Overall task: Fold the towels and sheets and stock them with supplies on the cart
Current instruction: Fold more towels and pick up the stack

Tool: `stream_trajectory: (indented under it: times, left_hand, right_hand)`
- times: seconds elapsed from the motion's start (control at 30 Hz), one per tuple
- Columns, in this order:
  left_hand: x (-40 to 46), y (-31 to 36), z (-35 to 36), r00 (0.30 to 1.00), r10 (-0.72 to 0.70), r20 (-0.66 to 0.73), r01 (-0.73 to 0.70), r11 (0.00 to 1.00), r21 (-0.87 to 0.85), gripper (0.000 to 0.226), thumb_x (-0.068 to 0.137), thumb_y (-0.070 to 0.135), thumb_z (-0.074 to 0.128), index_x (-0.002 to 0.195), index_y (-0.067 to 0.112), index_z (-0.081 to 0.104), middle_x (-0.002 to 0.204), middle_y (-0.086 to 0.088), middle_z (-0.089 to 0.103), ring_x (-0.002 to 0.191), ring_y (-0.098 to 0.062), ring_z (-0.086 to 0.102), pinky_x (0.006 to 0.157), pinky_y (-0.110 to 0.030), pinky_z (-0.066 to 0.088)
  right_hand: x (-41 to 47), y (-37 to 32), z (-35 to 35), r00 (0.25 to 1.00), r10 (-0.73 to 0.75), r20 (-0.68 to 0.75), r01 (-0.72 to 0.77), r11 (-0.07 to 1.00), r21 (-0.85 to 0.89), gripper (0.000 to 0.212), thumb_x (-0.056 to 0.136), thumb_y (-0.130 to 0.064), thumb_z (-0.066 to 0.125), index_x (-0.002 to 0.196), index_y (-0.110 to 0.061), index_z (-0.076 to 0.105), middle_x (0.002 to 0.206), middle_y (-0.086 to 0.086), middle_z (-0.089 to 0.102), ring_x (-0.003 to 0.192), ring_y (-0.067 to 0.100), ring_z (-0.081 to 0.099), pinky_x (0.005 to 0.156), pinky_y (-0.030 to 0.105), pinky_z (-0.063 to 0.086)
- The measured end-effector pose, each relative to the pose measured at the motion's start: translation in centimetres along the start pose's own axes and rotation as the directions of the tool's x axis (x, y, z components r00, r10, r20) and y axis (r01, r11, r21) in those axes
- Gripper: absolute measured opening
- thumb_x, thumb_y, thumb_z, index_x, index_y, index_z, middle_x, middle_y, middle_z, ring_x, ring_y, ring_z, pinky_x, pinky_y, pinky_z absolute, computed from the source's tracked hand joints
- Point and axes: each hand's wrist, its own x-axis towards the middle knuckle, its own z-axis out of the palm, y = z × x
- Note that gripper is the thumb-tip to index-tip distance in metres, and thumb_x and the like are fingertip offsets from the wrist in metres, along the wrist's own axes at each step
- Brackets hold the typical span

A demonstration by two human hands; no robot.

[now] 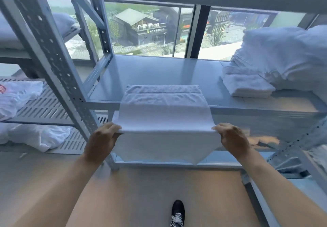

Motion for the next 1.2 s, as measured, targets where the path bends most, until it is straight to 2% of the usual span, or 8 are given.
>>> stream_trajectory:
  times: [0.17,0.27,0.43,0.67,0.77,0.87,1.0,1.2]
  left_hand:
    - [-2.5,2.5,-1.6,0.998,-0.055,-0.020,0.054,0.998,-0.021,0.012,0.088,0.015,0.079,0.091,0.007,0.071,0.083,-0.004,0.066,0.069,-0.033,0.067,0.055,-0.040,0.058]
    - [-2.6,4.4,-1.3,0.998,-0.059,-0.030,0.058,0.997,-0.057,0.010,0.088,0.011,0.079,0.092,0.007,0.070,0.084,-0.003,0.065,0.069,-0.033,0.067,0.056,-0.041,0.057]
    - [-1.4,7.0,1.1,1.000,-0.027,-0.010,0.026,0.995,-0.099,0.012,0.088,0.008,0.078,0.093,0.010,0.068,0.088,-0.001,0.064,0.076,-0.032,0.066,0.059,-0.043,0.056]
    - [2.9,11.1,6.1,0.999,0.041,0.000,-0.041,0.991,-0.127,0.005,0.095,0.016,0.070,0.093,0.015,0.067,0.090,0.002,0.064,0.080,-0.029,0.065,0.057,-0.038,0.054]
    - [5.5,12.8,8.4,0.998,0.062,0.026,-0.058,0.990,-0.127,0.014,0.095,0.025,0.060,0.090,0.013,0.068,0.088,0.000,0.064,0.080,-0.031,0.064,0.059,-0.040,0.054]
    - [8.2,14.5,10.4,0.997,0.070,0.043,-0.065,0.993,-0.099,0.015,0.094,0.025,0.060,0.089,0.013,0.067,0.087,-0.001,0.065,0.077,-0.033,0.064,0.058,-0.040,0.053]
    - [11.2,16.1,12.0,0.998,0.048,0.044,-0.046,0.998,-0.050,0.008,0.095,0.019,0.067,0.091,0.012,0.068,0.087,-0.002,0.065,0.078,-0.033,0.065,0.059,-0.041,0.054]
    - [12.5,15.6,11.9,0.999,-0.033,0.038,0.031,0.999,0.032,0.009,0.089,0.011,0.078,0.092,0.010,0.070,0.088,-0.002,0.067,0.079,-0.031,0.066,0.059,-0.041,0.056]
  right_hand:
    - [-4.5,-0.2,-3.1,0.999,0.053,0.009,-0.053,0.999,-0.009,0.014,0.084,0.000,0.073,0.086,-0.014,0.073,0.076,0.003,0.067,0.071,0.035,0.068,0.058,0.035,0.049]
    - [-6.2,0.2,-4.8,0.996,0.089,0.002,-0.089,0.995,-0.037,0.019,0.082,0.004,0.068,0.079,-0.015,0.067,0.073,0.003,0.062,0.067,0.034,0.062,0.056,0.034,0.044]
    - [-8.7,2.7,-6.7,0.985,0.169,0.027,-0.167,0.983,-0.073,0.030,0.073,0.013,0.060,0.078,-0.016,0.066,0.073,0.003,0.060,0.068,0.030,0.060,0.058,0.037,0.050]
    - [-11.0,9.4,-7.4,0.974,0.226,-0.019,-0.226,0.966,-0.128,0.033,0.071,0.020,0.064,0.071,-0.013,0.061,0.068,0.004,0.061,0.064,0.029,0.057,0.057,0.040,0.053]
    - [-10.4,12.6,-7.3,0.972,0.232,-0.028,-0.234,0.967,-0.105,0.036,0.070,0.021,0.066,0.066,-0.014,0.058,0.064,0.004,0.057,0.061,0.029,0.056,0.053,0.041,0.052]
    - [-8.9,15.9,-7.1,0.965,0.261,0.009,-0.260,0.963,-0.070,0.026,0.074,0.019,0.063,0.072,-0.006,0.067,0.067,0.009,0.063,0.063,0.032,0.061,0.057,0.041,0.052]
    - [-5.8,20.0,-6.1,0.966,0.255,0.028,-0.255,0.967,-0.020,0.026,0.079,0.016,0.058,0.085,-0.005,0.072,0.076,0.011,0.067,0.071,0.034,0.064,0.062,0.041,0.053]
    - [0.2,22.3,-3.4,0.981,0.187,0.041,-0.189,0.981,0.051,0.025,0.079,0.015,0.056,0.081,-0.009,0.065,0.076,0.008,0.062,0.073,0.034,0.060,0.062,0.038,0.049]
